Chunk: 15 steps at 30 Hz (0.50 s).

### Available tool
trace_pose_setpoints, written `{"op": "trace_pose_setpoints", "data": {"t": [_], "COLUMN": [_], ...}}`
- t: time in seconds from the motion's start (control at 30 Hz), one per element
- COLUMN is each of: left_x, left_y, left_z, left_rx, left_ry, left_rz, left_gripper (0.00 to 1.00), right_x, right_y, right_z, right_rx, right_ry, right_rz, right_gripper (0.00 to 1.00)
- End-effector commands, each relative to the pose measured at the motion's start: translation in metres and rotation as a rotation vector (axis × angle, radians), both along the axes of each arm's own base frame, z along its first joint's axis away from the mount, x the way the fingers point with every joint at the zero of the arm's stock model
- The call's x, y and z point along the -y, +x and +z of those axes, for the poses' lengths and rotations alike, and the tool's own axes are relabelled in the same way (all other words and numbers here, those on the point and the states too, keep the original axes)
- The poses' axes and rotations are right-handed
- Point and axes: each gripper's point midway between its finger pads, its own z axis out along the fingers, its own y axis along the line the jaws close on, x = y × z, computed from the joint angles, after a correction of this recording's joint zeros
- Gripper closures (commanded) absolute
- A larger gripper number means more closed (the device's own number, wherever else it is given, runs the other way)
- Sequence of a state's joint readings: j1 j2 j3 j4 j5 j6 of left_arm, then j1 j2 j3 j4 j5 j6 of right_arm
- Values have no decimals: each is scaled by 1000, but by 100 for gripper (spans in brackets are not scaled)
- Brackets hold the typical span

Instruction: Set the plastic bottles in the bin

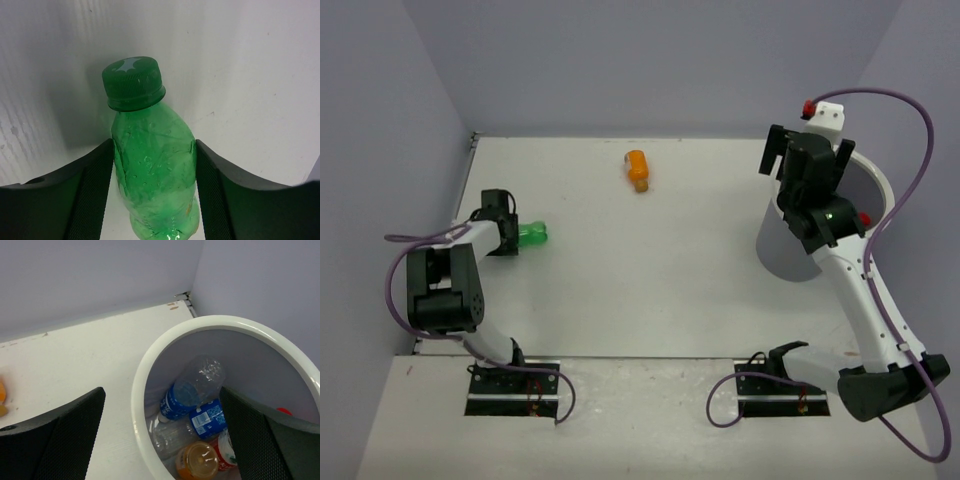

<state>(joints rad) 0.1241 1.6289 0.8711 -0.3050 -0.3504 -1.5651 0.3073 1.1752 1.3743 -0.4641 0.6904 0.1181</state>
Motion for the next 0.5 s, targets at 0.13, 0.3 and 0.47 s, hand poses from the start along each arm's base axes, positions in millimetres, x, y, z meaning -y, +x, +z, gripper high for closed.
{"op": "trace_pose_setpoints", "data": {"t": [0.13, 0.3, 0.47], "left_x": [124, 262, 337], "left_y": [73, 54, -14], "left_z": [118, 175, 231], "left_rx": [650, 799, 1162], "left_ry": [130, 396, 559], "left_rz": [-1031, -1666, -1950], "left_gripper": [100, 100, 97], "right_x": [-99, -185, -220], "right_y": [-9, -56, -89], "right_z": [25, 36, 39], "right_rx": [48, 36, 22], "right_ry": [139, 251, 262], "right_rz": [597, 1151, 1407], "right_gripper": [1, 1, 1]}}
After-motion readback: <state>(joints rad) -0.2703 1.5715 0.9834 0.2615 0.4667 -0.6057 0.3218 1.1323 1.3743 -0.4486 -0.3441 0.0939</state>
